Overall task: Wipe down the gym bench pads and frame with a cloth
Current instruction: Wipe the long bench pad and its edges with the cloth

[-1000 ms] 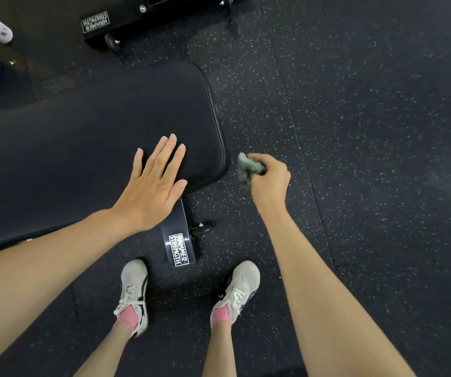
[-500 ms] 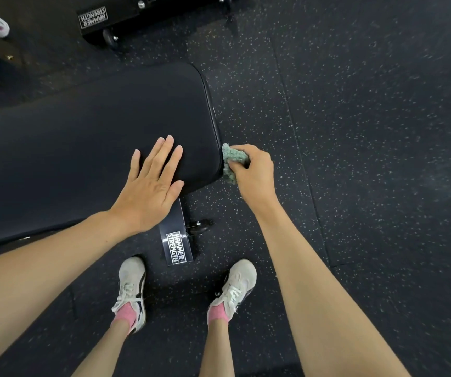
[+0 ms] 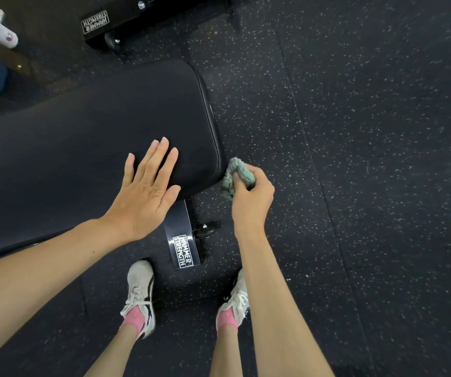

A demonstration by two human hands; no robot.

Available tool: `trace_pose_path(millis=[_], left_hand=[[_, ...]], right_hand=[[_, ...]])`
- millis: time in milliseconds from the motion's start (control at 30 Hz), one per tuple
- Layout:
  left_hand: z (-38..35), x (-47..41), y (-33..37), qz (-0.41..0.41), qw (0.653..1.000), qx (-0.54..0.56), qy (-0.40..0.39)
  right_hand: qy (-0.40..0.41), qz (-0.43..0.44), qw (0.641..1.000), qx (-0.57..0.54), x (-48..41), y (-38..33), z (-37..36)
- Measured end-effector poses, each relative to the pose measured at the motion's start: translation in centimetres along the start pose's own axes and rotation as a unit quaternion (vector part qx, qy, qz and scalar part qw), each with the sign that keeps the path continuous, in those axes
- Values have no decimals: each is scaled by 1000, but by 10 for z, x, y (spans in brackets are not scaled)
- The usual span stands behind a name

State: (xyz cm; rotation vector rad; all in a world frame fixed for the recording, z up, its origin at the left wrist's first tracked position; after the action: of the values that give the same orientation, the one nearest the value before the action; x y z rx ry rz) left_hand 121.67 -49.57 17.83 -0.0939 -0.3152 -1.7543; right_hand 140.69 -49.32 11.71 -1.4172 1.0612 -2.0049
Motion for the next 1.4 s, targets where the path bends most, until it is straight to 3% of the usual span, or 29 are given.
trace_pose_path(millis=[100,367,533,733,1033,1200,1400], left_hand=[[2,1,2,-1,1000,-4,5],[4,1,5,9,999,-22,26],[4,1,5,2,1000,-17,22],[3,1,4,8,1000,-6,3],[2,2,1,6,1000,-6,-14],[1,1,3,22,998,4,-51],[-2,1,3,53,981,8,-187]], right_hand=[[-34,72,997,6,-12,-38,-13],[-59,142,982,108,-67,-93,-70],[-91,149,975,135,-90,-109,-92],[-157,164,967,118,-52,-91,-52],[-114,169,965,163,-84,-120,-92],[-124,170,967,142,-64,-98,-67],[-216,114,942,230,-42,-65,-32]])
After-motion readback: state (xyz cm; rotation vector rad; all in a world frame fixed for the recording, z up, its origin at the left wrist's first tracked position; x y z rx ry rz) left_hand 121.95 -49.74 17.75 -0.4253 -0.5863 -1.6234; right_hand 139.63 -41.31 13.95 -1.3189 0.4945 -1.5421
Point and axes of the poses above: each hand's wrist, its own x-axis away from the middle knuckle, its own z-axis out of the back of the hand, y = z × x, the point moved 9 cm from there along -x, towards the middle knuckle, and after that the axes turned 6 degrees about y, right-handed, at the moved point
